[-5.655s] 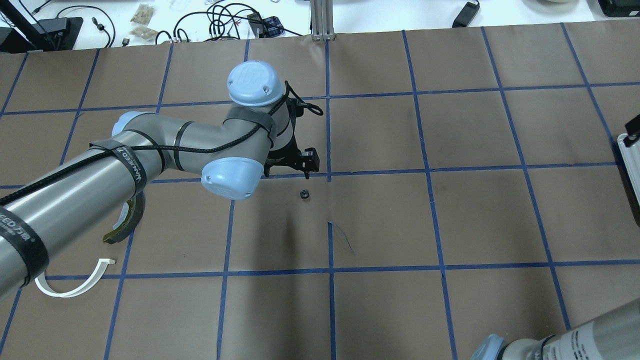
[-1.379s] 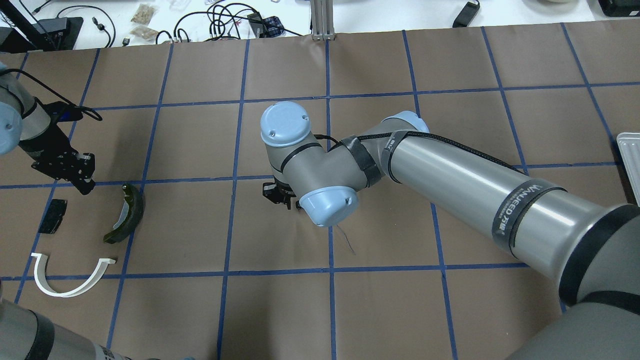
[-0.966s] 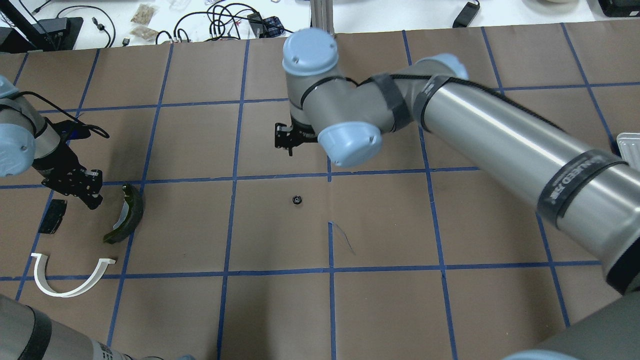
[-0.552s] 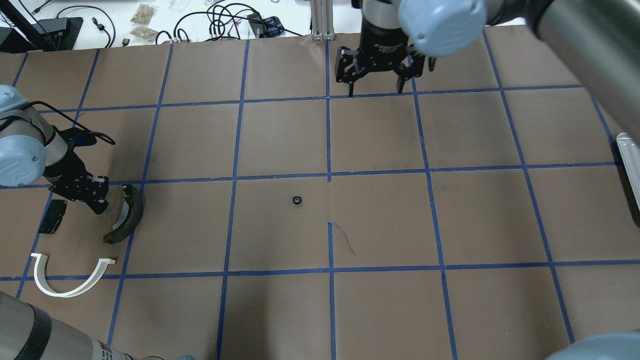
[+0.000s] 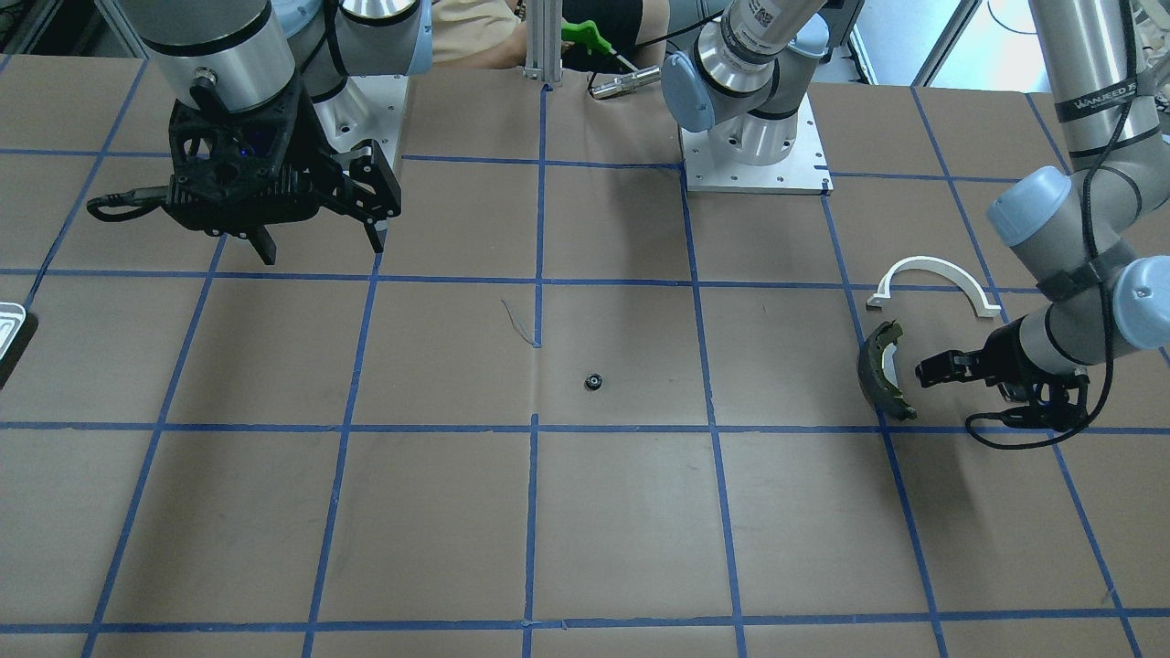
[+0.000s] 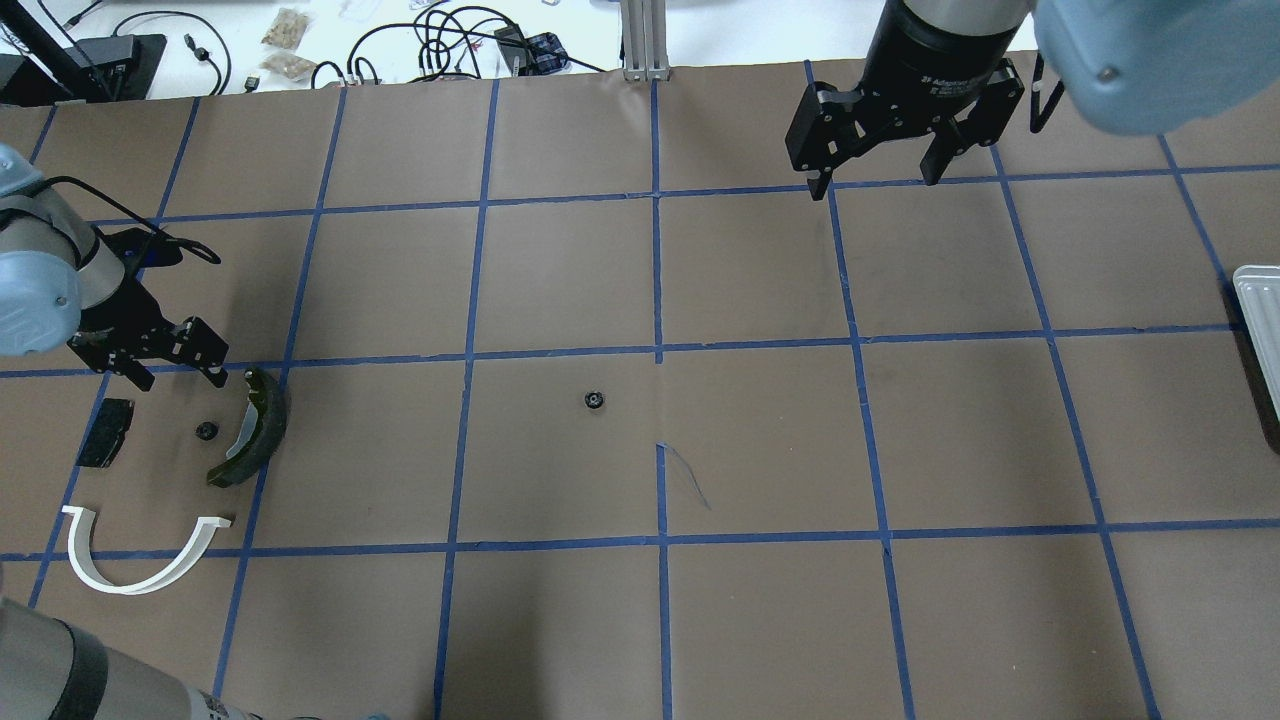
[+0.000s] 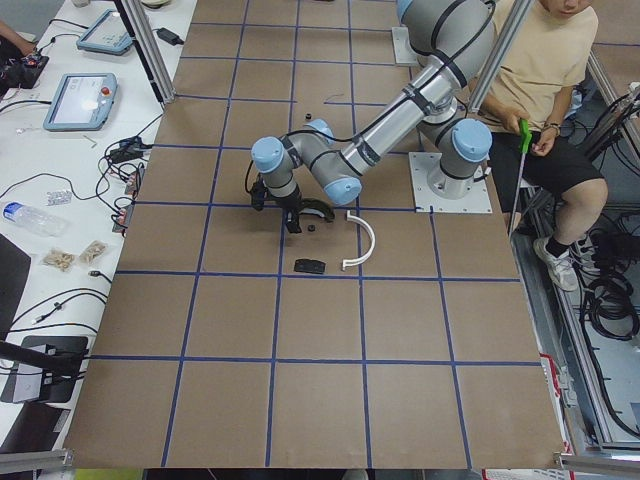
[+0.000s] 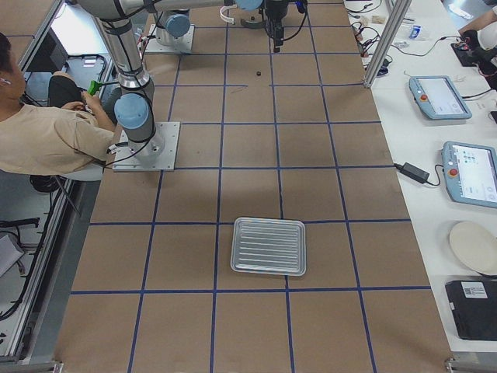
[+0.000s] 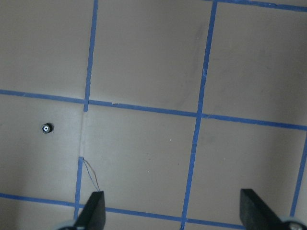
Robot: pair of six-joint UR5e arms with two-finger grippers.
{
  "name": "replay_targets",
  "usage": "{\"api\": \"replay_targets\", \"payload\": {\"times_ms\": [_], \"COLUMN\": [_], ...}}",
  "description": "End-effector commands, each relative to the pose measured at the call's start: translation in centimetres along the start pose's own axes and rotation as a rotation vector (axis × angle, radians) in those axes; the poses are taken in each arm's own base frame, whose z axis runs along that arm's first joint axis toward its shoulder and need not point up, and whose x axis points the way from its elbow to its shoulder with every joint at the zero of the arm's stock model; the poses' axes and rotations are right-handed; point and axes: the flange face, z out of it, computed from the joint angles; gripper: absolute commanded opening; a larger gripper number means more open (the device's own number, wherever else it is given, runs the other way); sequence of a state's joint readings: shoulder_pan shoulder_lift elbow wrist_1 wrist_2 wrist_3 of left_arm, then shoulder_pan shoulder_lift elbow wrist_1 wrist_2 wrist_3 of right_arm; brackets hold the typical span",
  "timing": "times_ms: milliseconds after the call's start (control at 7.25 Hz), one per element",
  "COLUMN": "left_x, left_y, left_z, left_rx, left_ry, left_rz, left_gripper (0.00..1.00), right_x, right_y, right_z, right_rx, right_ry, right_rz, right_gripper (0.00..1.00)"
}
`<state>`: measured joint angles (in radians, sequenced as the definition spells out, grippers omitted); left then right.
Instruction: Place bearing gear from tray to pile
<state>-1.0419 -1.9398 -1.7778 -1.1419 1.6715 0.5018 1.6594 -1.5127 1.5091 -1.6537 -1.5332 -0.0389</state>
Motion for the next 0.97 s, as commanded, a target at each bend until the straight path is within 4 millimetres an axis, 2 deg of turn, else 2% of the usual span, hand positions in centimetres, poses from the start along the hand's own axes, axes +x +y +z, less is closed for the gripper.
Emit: {"api": "replay_targets", "payload": {"times_ms": [0, 138, 276, 552, 690, 828], "left_x": [7.3, 14.9, 21.7, 32.9, 37.2, 40.2], "left_y": [-2.9, -3.2, -2.8, -1.8, -0.6, 0.8], "left_z": [-8.7, -12.5, -13.7, -11.3, -10.4, -8.9], "left_rx": [0.079, 0.088, 0.096, 0.079, 0.070, 0.050], "left_ry": [-0.017, -0.033, -0.042, -0.057, -0.063, -0.071], "left_rz": [-0.018, 0.003, 0.043, 0.046, 0.059, 0.051], "left_gripper": [1.00, 1.00, 1.00, 1.00, 1.00, 1.00], "right_x": [1.2, 1.3, 1.2, 1.4, 1.5, 1.5], "right_y": [1.0, 1.0, 1.3, 1.7, 1.7, 1.5], "right_z": [2.3, 2.3, 1.9, 1.8, 1.6, 1.0], "right_rx": [0.014, 0.015, 0.019, -0.003, 0.002, 0.019], "right_ry": [0.084, 0.094, 0.094, 0.092, 0.093, 0.093], "right_rz": [-0.004, -0.006, 0.008, 0.012, 0.016, 0.019], "right_gripper": [1.00, 1.00, 1.00, 1.00, 1.00, 1.00]}}
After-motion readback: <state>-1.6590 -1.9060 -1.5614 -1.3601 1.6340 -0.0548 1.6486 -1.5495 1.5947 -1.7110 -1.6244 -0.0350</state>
